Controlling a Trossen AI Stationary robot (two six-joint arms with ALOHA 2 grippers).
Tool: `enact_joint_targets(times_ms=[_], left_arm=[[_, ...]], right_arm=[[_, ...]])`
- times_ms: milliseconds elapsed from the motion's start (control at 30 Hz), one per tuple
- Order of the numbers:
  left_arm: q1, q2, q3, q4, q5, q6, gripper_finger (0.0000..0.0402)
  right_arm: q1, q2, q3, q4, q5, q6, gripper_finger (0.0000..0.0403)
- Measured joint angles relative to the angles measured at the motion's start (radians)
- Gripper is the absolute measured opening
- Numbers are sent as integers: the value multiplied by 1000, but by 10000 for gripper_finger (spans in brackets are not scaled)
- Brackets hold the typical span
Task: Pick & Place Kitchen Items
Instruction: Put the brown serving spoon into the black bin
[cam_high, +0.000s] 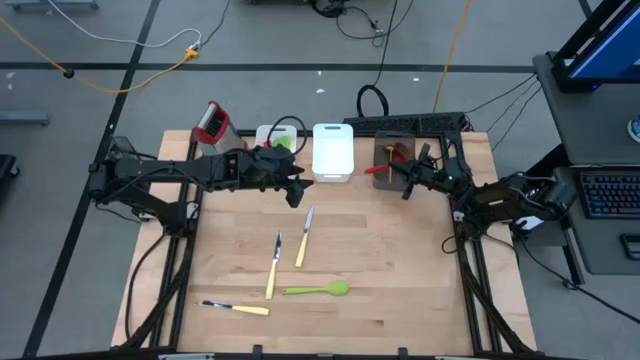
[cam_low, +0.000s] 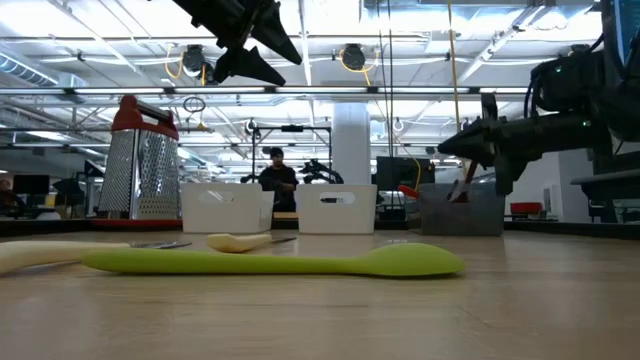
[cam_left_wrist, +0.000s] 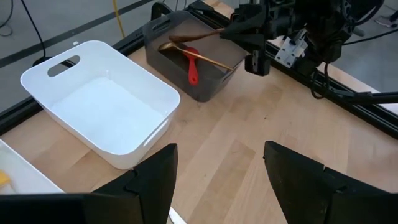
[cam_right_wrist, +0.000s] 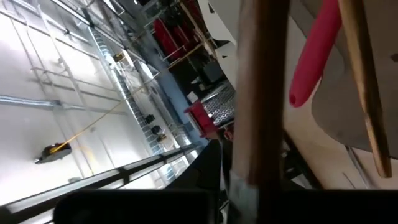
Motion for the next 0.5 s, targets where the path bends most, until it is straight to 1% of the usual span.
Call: enact_joint_targets(times_ms=[100,200,367,500], left_arm=[[0,0,0,0,0,5,241],[0,0,0,0,0,5,241],[0,0,0,0,0,5,241],[0,0,0,2,13,4,241]], right_arm=[[-9,0,0,8,-1,-16,21],[-11,0,0,82,3,-16,33],[-11,0,0,202,2,-6,67],[-9,0,0,228,2,3,96]])
